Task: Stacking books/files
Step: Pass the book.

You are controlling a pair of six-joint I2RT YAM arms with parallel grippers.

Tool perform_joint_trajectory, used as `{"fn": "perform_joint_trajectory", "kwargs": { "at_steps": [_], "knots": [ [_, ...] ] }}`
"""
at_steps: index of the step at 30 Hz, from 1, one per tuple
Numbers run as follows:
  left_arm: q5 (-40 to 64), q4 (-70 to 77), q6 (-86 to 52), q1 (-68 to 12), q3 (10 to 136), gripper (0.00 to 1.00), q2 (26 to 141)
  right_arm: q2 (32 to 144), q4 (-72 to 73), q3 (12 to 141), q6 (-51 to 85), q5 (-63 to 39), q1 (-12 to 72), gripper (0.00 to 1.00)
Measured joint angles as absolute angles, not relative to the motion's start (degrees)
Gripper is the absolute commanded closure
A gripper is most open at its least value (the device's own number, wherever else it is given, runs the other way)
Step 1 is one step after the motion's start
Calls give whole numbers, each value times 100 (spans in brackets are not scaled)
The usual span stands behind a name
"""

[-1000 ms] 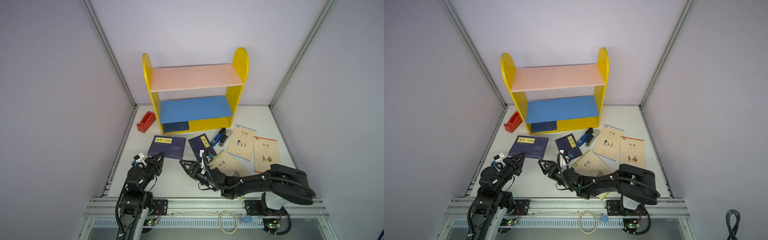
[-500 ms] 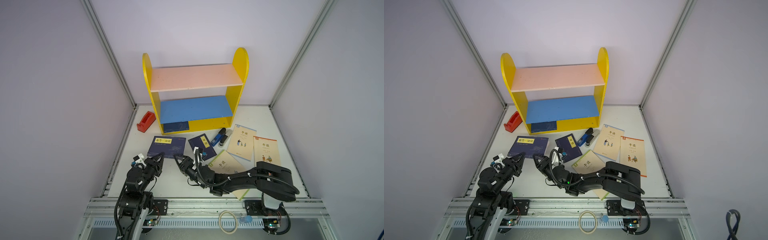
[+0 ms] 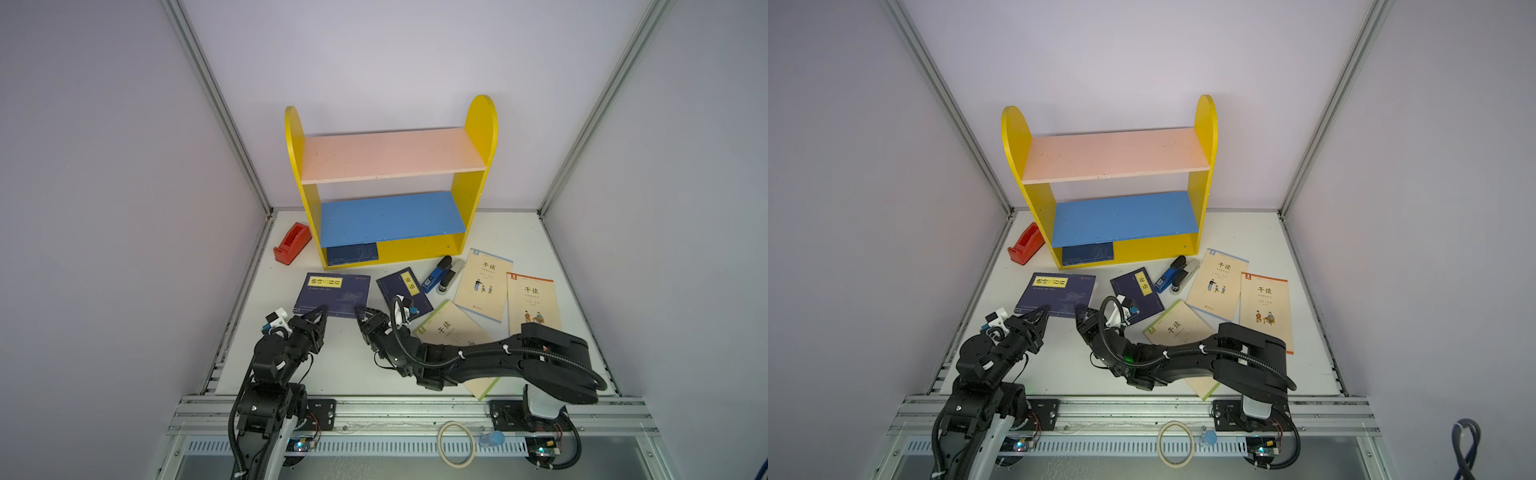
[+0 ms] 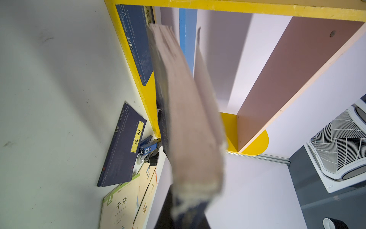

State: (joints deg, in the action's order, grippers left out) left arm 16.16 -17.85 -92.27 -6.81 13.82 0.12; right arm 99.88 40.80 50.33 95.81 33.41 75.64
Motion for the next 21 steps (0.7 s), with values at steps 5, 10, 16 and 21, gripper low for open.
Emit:
{"fn": "perform_joint_trajectory", "kwargs": {
  "at_steps": [5,10,16,21],
  "knots": [
    [1649,-1787,-9242,-685,1382,100,12,10167,4097,5140,9553,3448,7550,81],
    [1570,-1881,-9295,-679,1382,97,12,10409,4250,5310,9546,3481,7522,100],
    [1614,-2029,-9233,-674,1389,71,12,10427,4574,5140,9279,3367,7483,100],
    [1804,-2189,-9120,-567,1446,36,12,10051,4772,4619,8696,3218,7373,100]
  ]
}}
